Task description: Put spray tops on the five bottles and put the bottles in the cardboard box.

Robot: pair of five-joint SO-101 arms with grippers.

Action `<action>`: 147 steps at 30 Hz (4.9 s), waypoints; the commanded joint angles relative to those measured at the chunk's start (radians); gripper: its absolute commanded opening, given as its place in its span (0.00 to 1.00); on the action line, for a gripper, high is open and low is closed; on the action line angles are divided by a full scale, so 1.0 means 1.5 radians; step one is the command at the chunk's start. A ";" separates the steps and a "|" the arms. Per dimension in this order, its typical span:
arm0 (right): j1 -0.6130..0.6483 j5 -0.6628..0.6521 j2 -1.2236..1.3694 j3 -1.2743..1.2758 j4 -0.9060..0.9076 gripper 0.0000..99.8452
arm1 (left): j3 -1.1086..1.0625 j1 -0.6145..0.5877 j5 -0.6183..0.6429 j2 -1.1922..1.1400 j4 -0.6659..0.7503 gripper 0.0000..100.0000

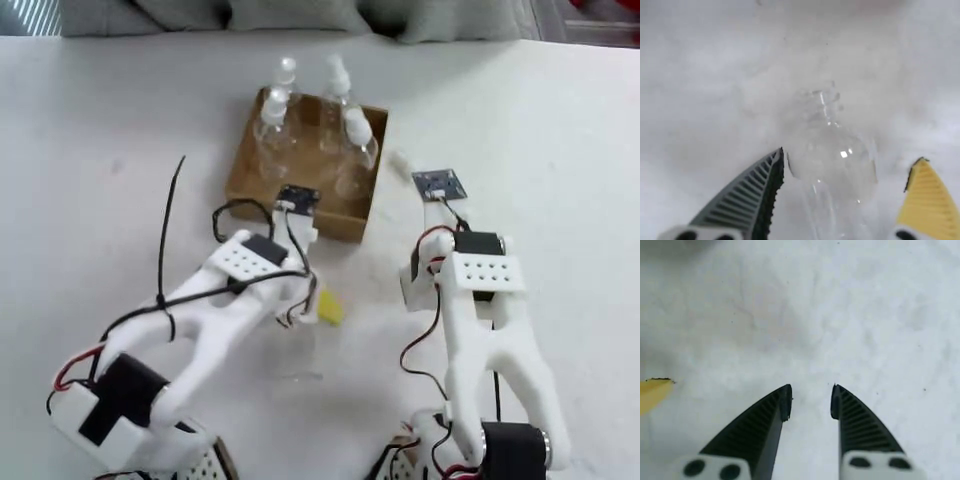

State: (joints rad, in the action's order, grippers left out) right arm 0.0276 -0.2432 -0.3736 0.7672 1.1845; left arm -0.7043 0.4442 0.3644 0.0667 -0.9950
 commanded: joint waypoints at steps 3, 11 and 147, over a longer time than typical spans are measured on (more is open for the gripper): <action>-0.009 -0.007 -0.018 -0.004 -0.011 0.11 | 0.036 -0.008 0.009 0.087 -0.011 0.38; -0.010 -0.007 -0.018 -0.004 -0.011 0.11 | 0.037 -0.005 0.072 0.070 -0.012 0.38; -0.088 -0.153 0.691 -1.220 0.361 0.02 | -0.014 -0.159 -0.075 0.019 0.110 0.02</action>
State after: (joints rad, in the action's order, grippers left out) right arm -0.0936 -0.4841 0.8462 -1.1830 1.6985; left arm -0.7227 0.2232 0.2662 0.0545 -0.8539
